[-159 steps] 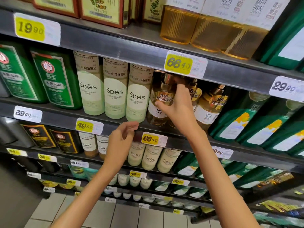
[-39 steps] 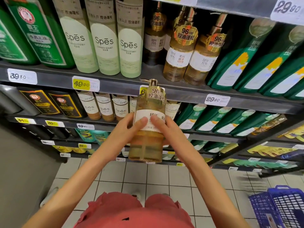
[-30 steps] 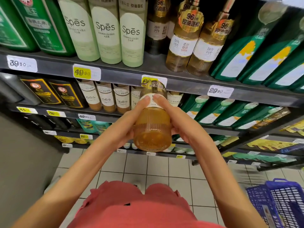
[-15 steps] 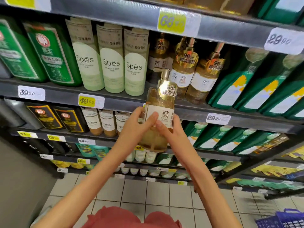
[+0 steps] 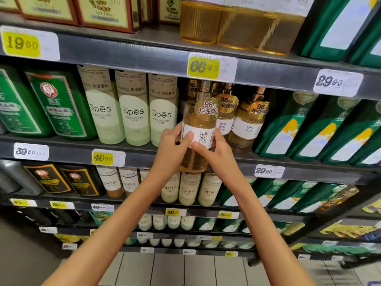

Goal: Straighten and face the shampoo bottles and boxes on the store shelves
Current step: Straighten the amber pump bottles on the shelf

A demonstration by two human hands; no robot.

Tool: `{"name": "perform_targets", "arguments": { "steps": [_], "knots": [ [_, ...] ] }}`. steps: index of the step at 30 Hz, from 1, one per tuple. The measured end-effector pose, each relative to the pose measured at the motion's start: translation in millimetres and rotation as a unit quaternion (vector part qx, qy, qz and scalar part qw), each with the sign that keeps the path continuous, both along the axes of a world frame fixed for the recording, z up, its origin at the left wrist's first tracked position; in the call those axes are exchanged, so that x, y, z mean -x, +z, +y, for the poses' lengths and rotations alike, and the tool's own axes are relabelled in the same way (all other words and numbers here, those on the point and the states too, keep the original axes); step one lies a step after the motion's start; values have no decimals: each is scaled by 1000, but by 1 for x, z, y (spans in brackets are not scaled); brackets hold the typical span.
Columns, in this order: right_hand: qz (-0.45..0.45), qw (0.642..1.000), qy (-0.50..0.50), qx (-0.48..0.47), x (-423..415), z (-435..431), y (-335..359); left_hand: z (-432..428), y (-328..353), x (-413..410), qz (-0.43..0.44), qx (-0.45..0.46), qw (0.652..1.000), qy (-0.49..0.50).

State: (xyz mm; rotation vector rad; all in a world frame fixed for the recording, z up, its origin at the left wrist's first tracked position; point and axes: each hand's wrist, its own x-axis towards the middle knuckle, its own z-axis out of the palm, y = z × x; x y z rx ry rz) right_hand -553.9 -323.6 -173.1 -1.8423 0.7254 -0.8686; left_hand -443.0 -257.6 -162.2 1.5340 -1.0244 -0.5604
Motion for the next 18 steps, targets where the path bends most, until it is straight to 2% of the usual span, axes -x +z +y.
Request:
{"name": "perform_targets", "arguments": {
  "steps": [4,12,16,18],
  "knots": [
    [-13,998,-32,44,-11,-2,-3,-10,-6,-1,-22,-8,999,41],
    [-13,993,-91,69,-22,-2,-14,-16,-16,-1,-23,45,996,80],
    [-20,987,-132,86,-30,-3,-19,-19,-18,1,28,74,991,108],
    [-40,986,-154,56,-35,-3,-21,-20,-21,4,50,79,988,120]
  ]
}}
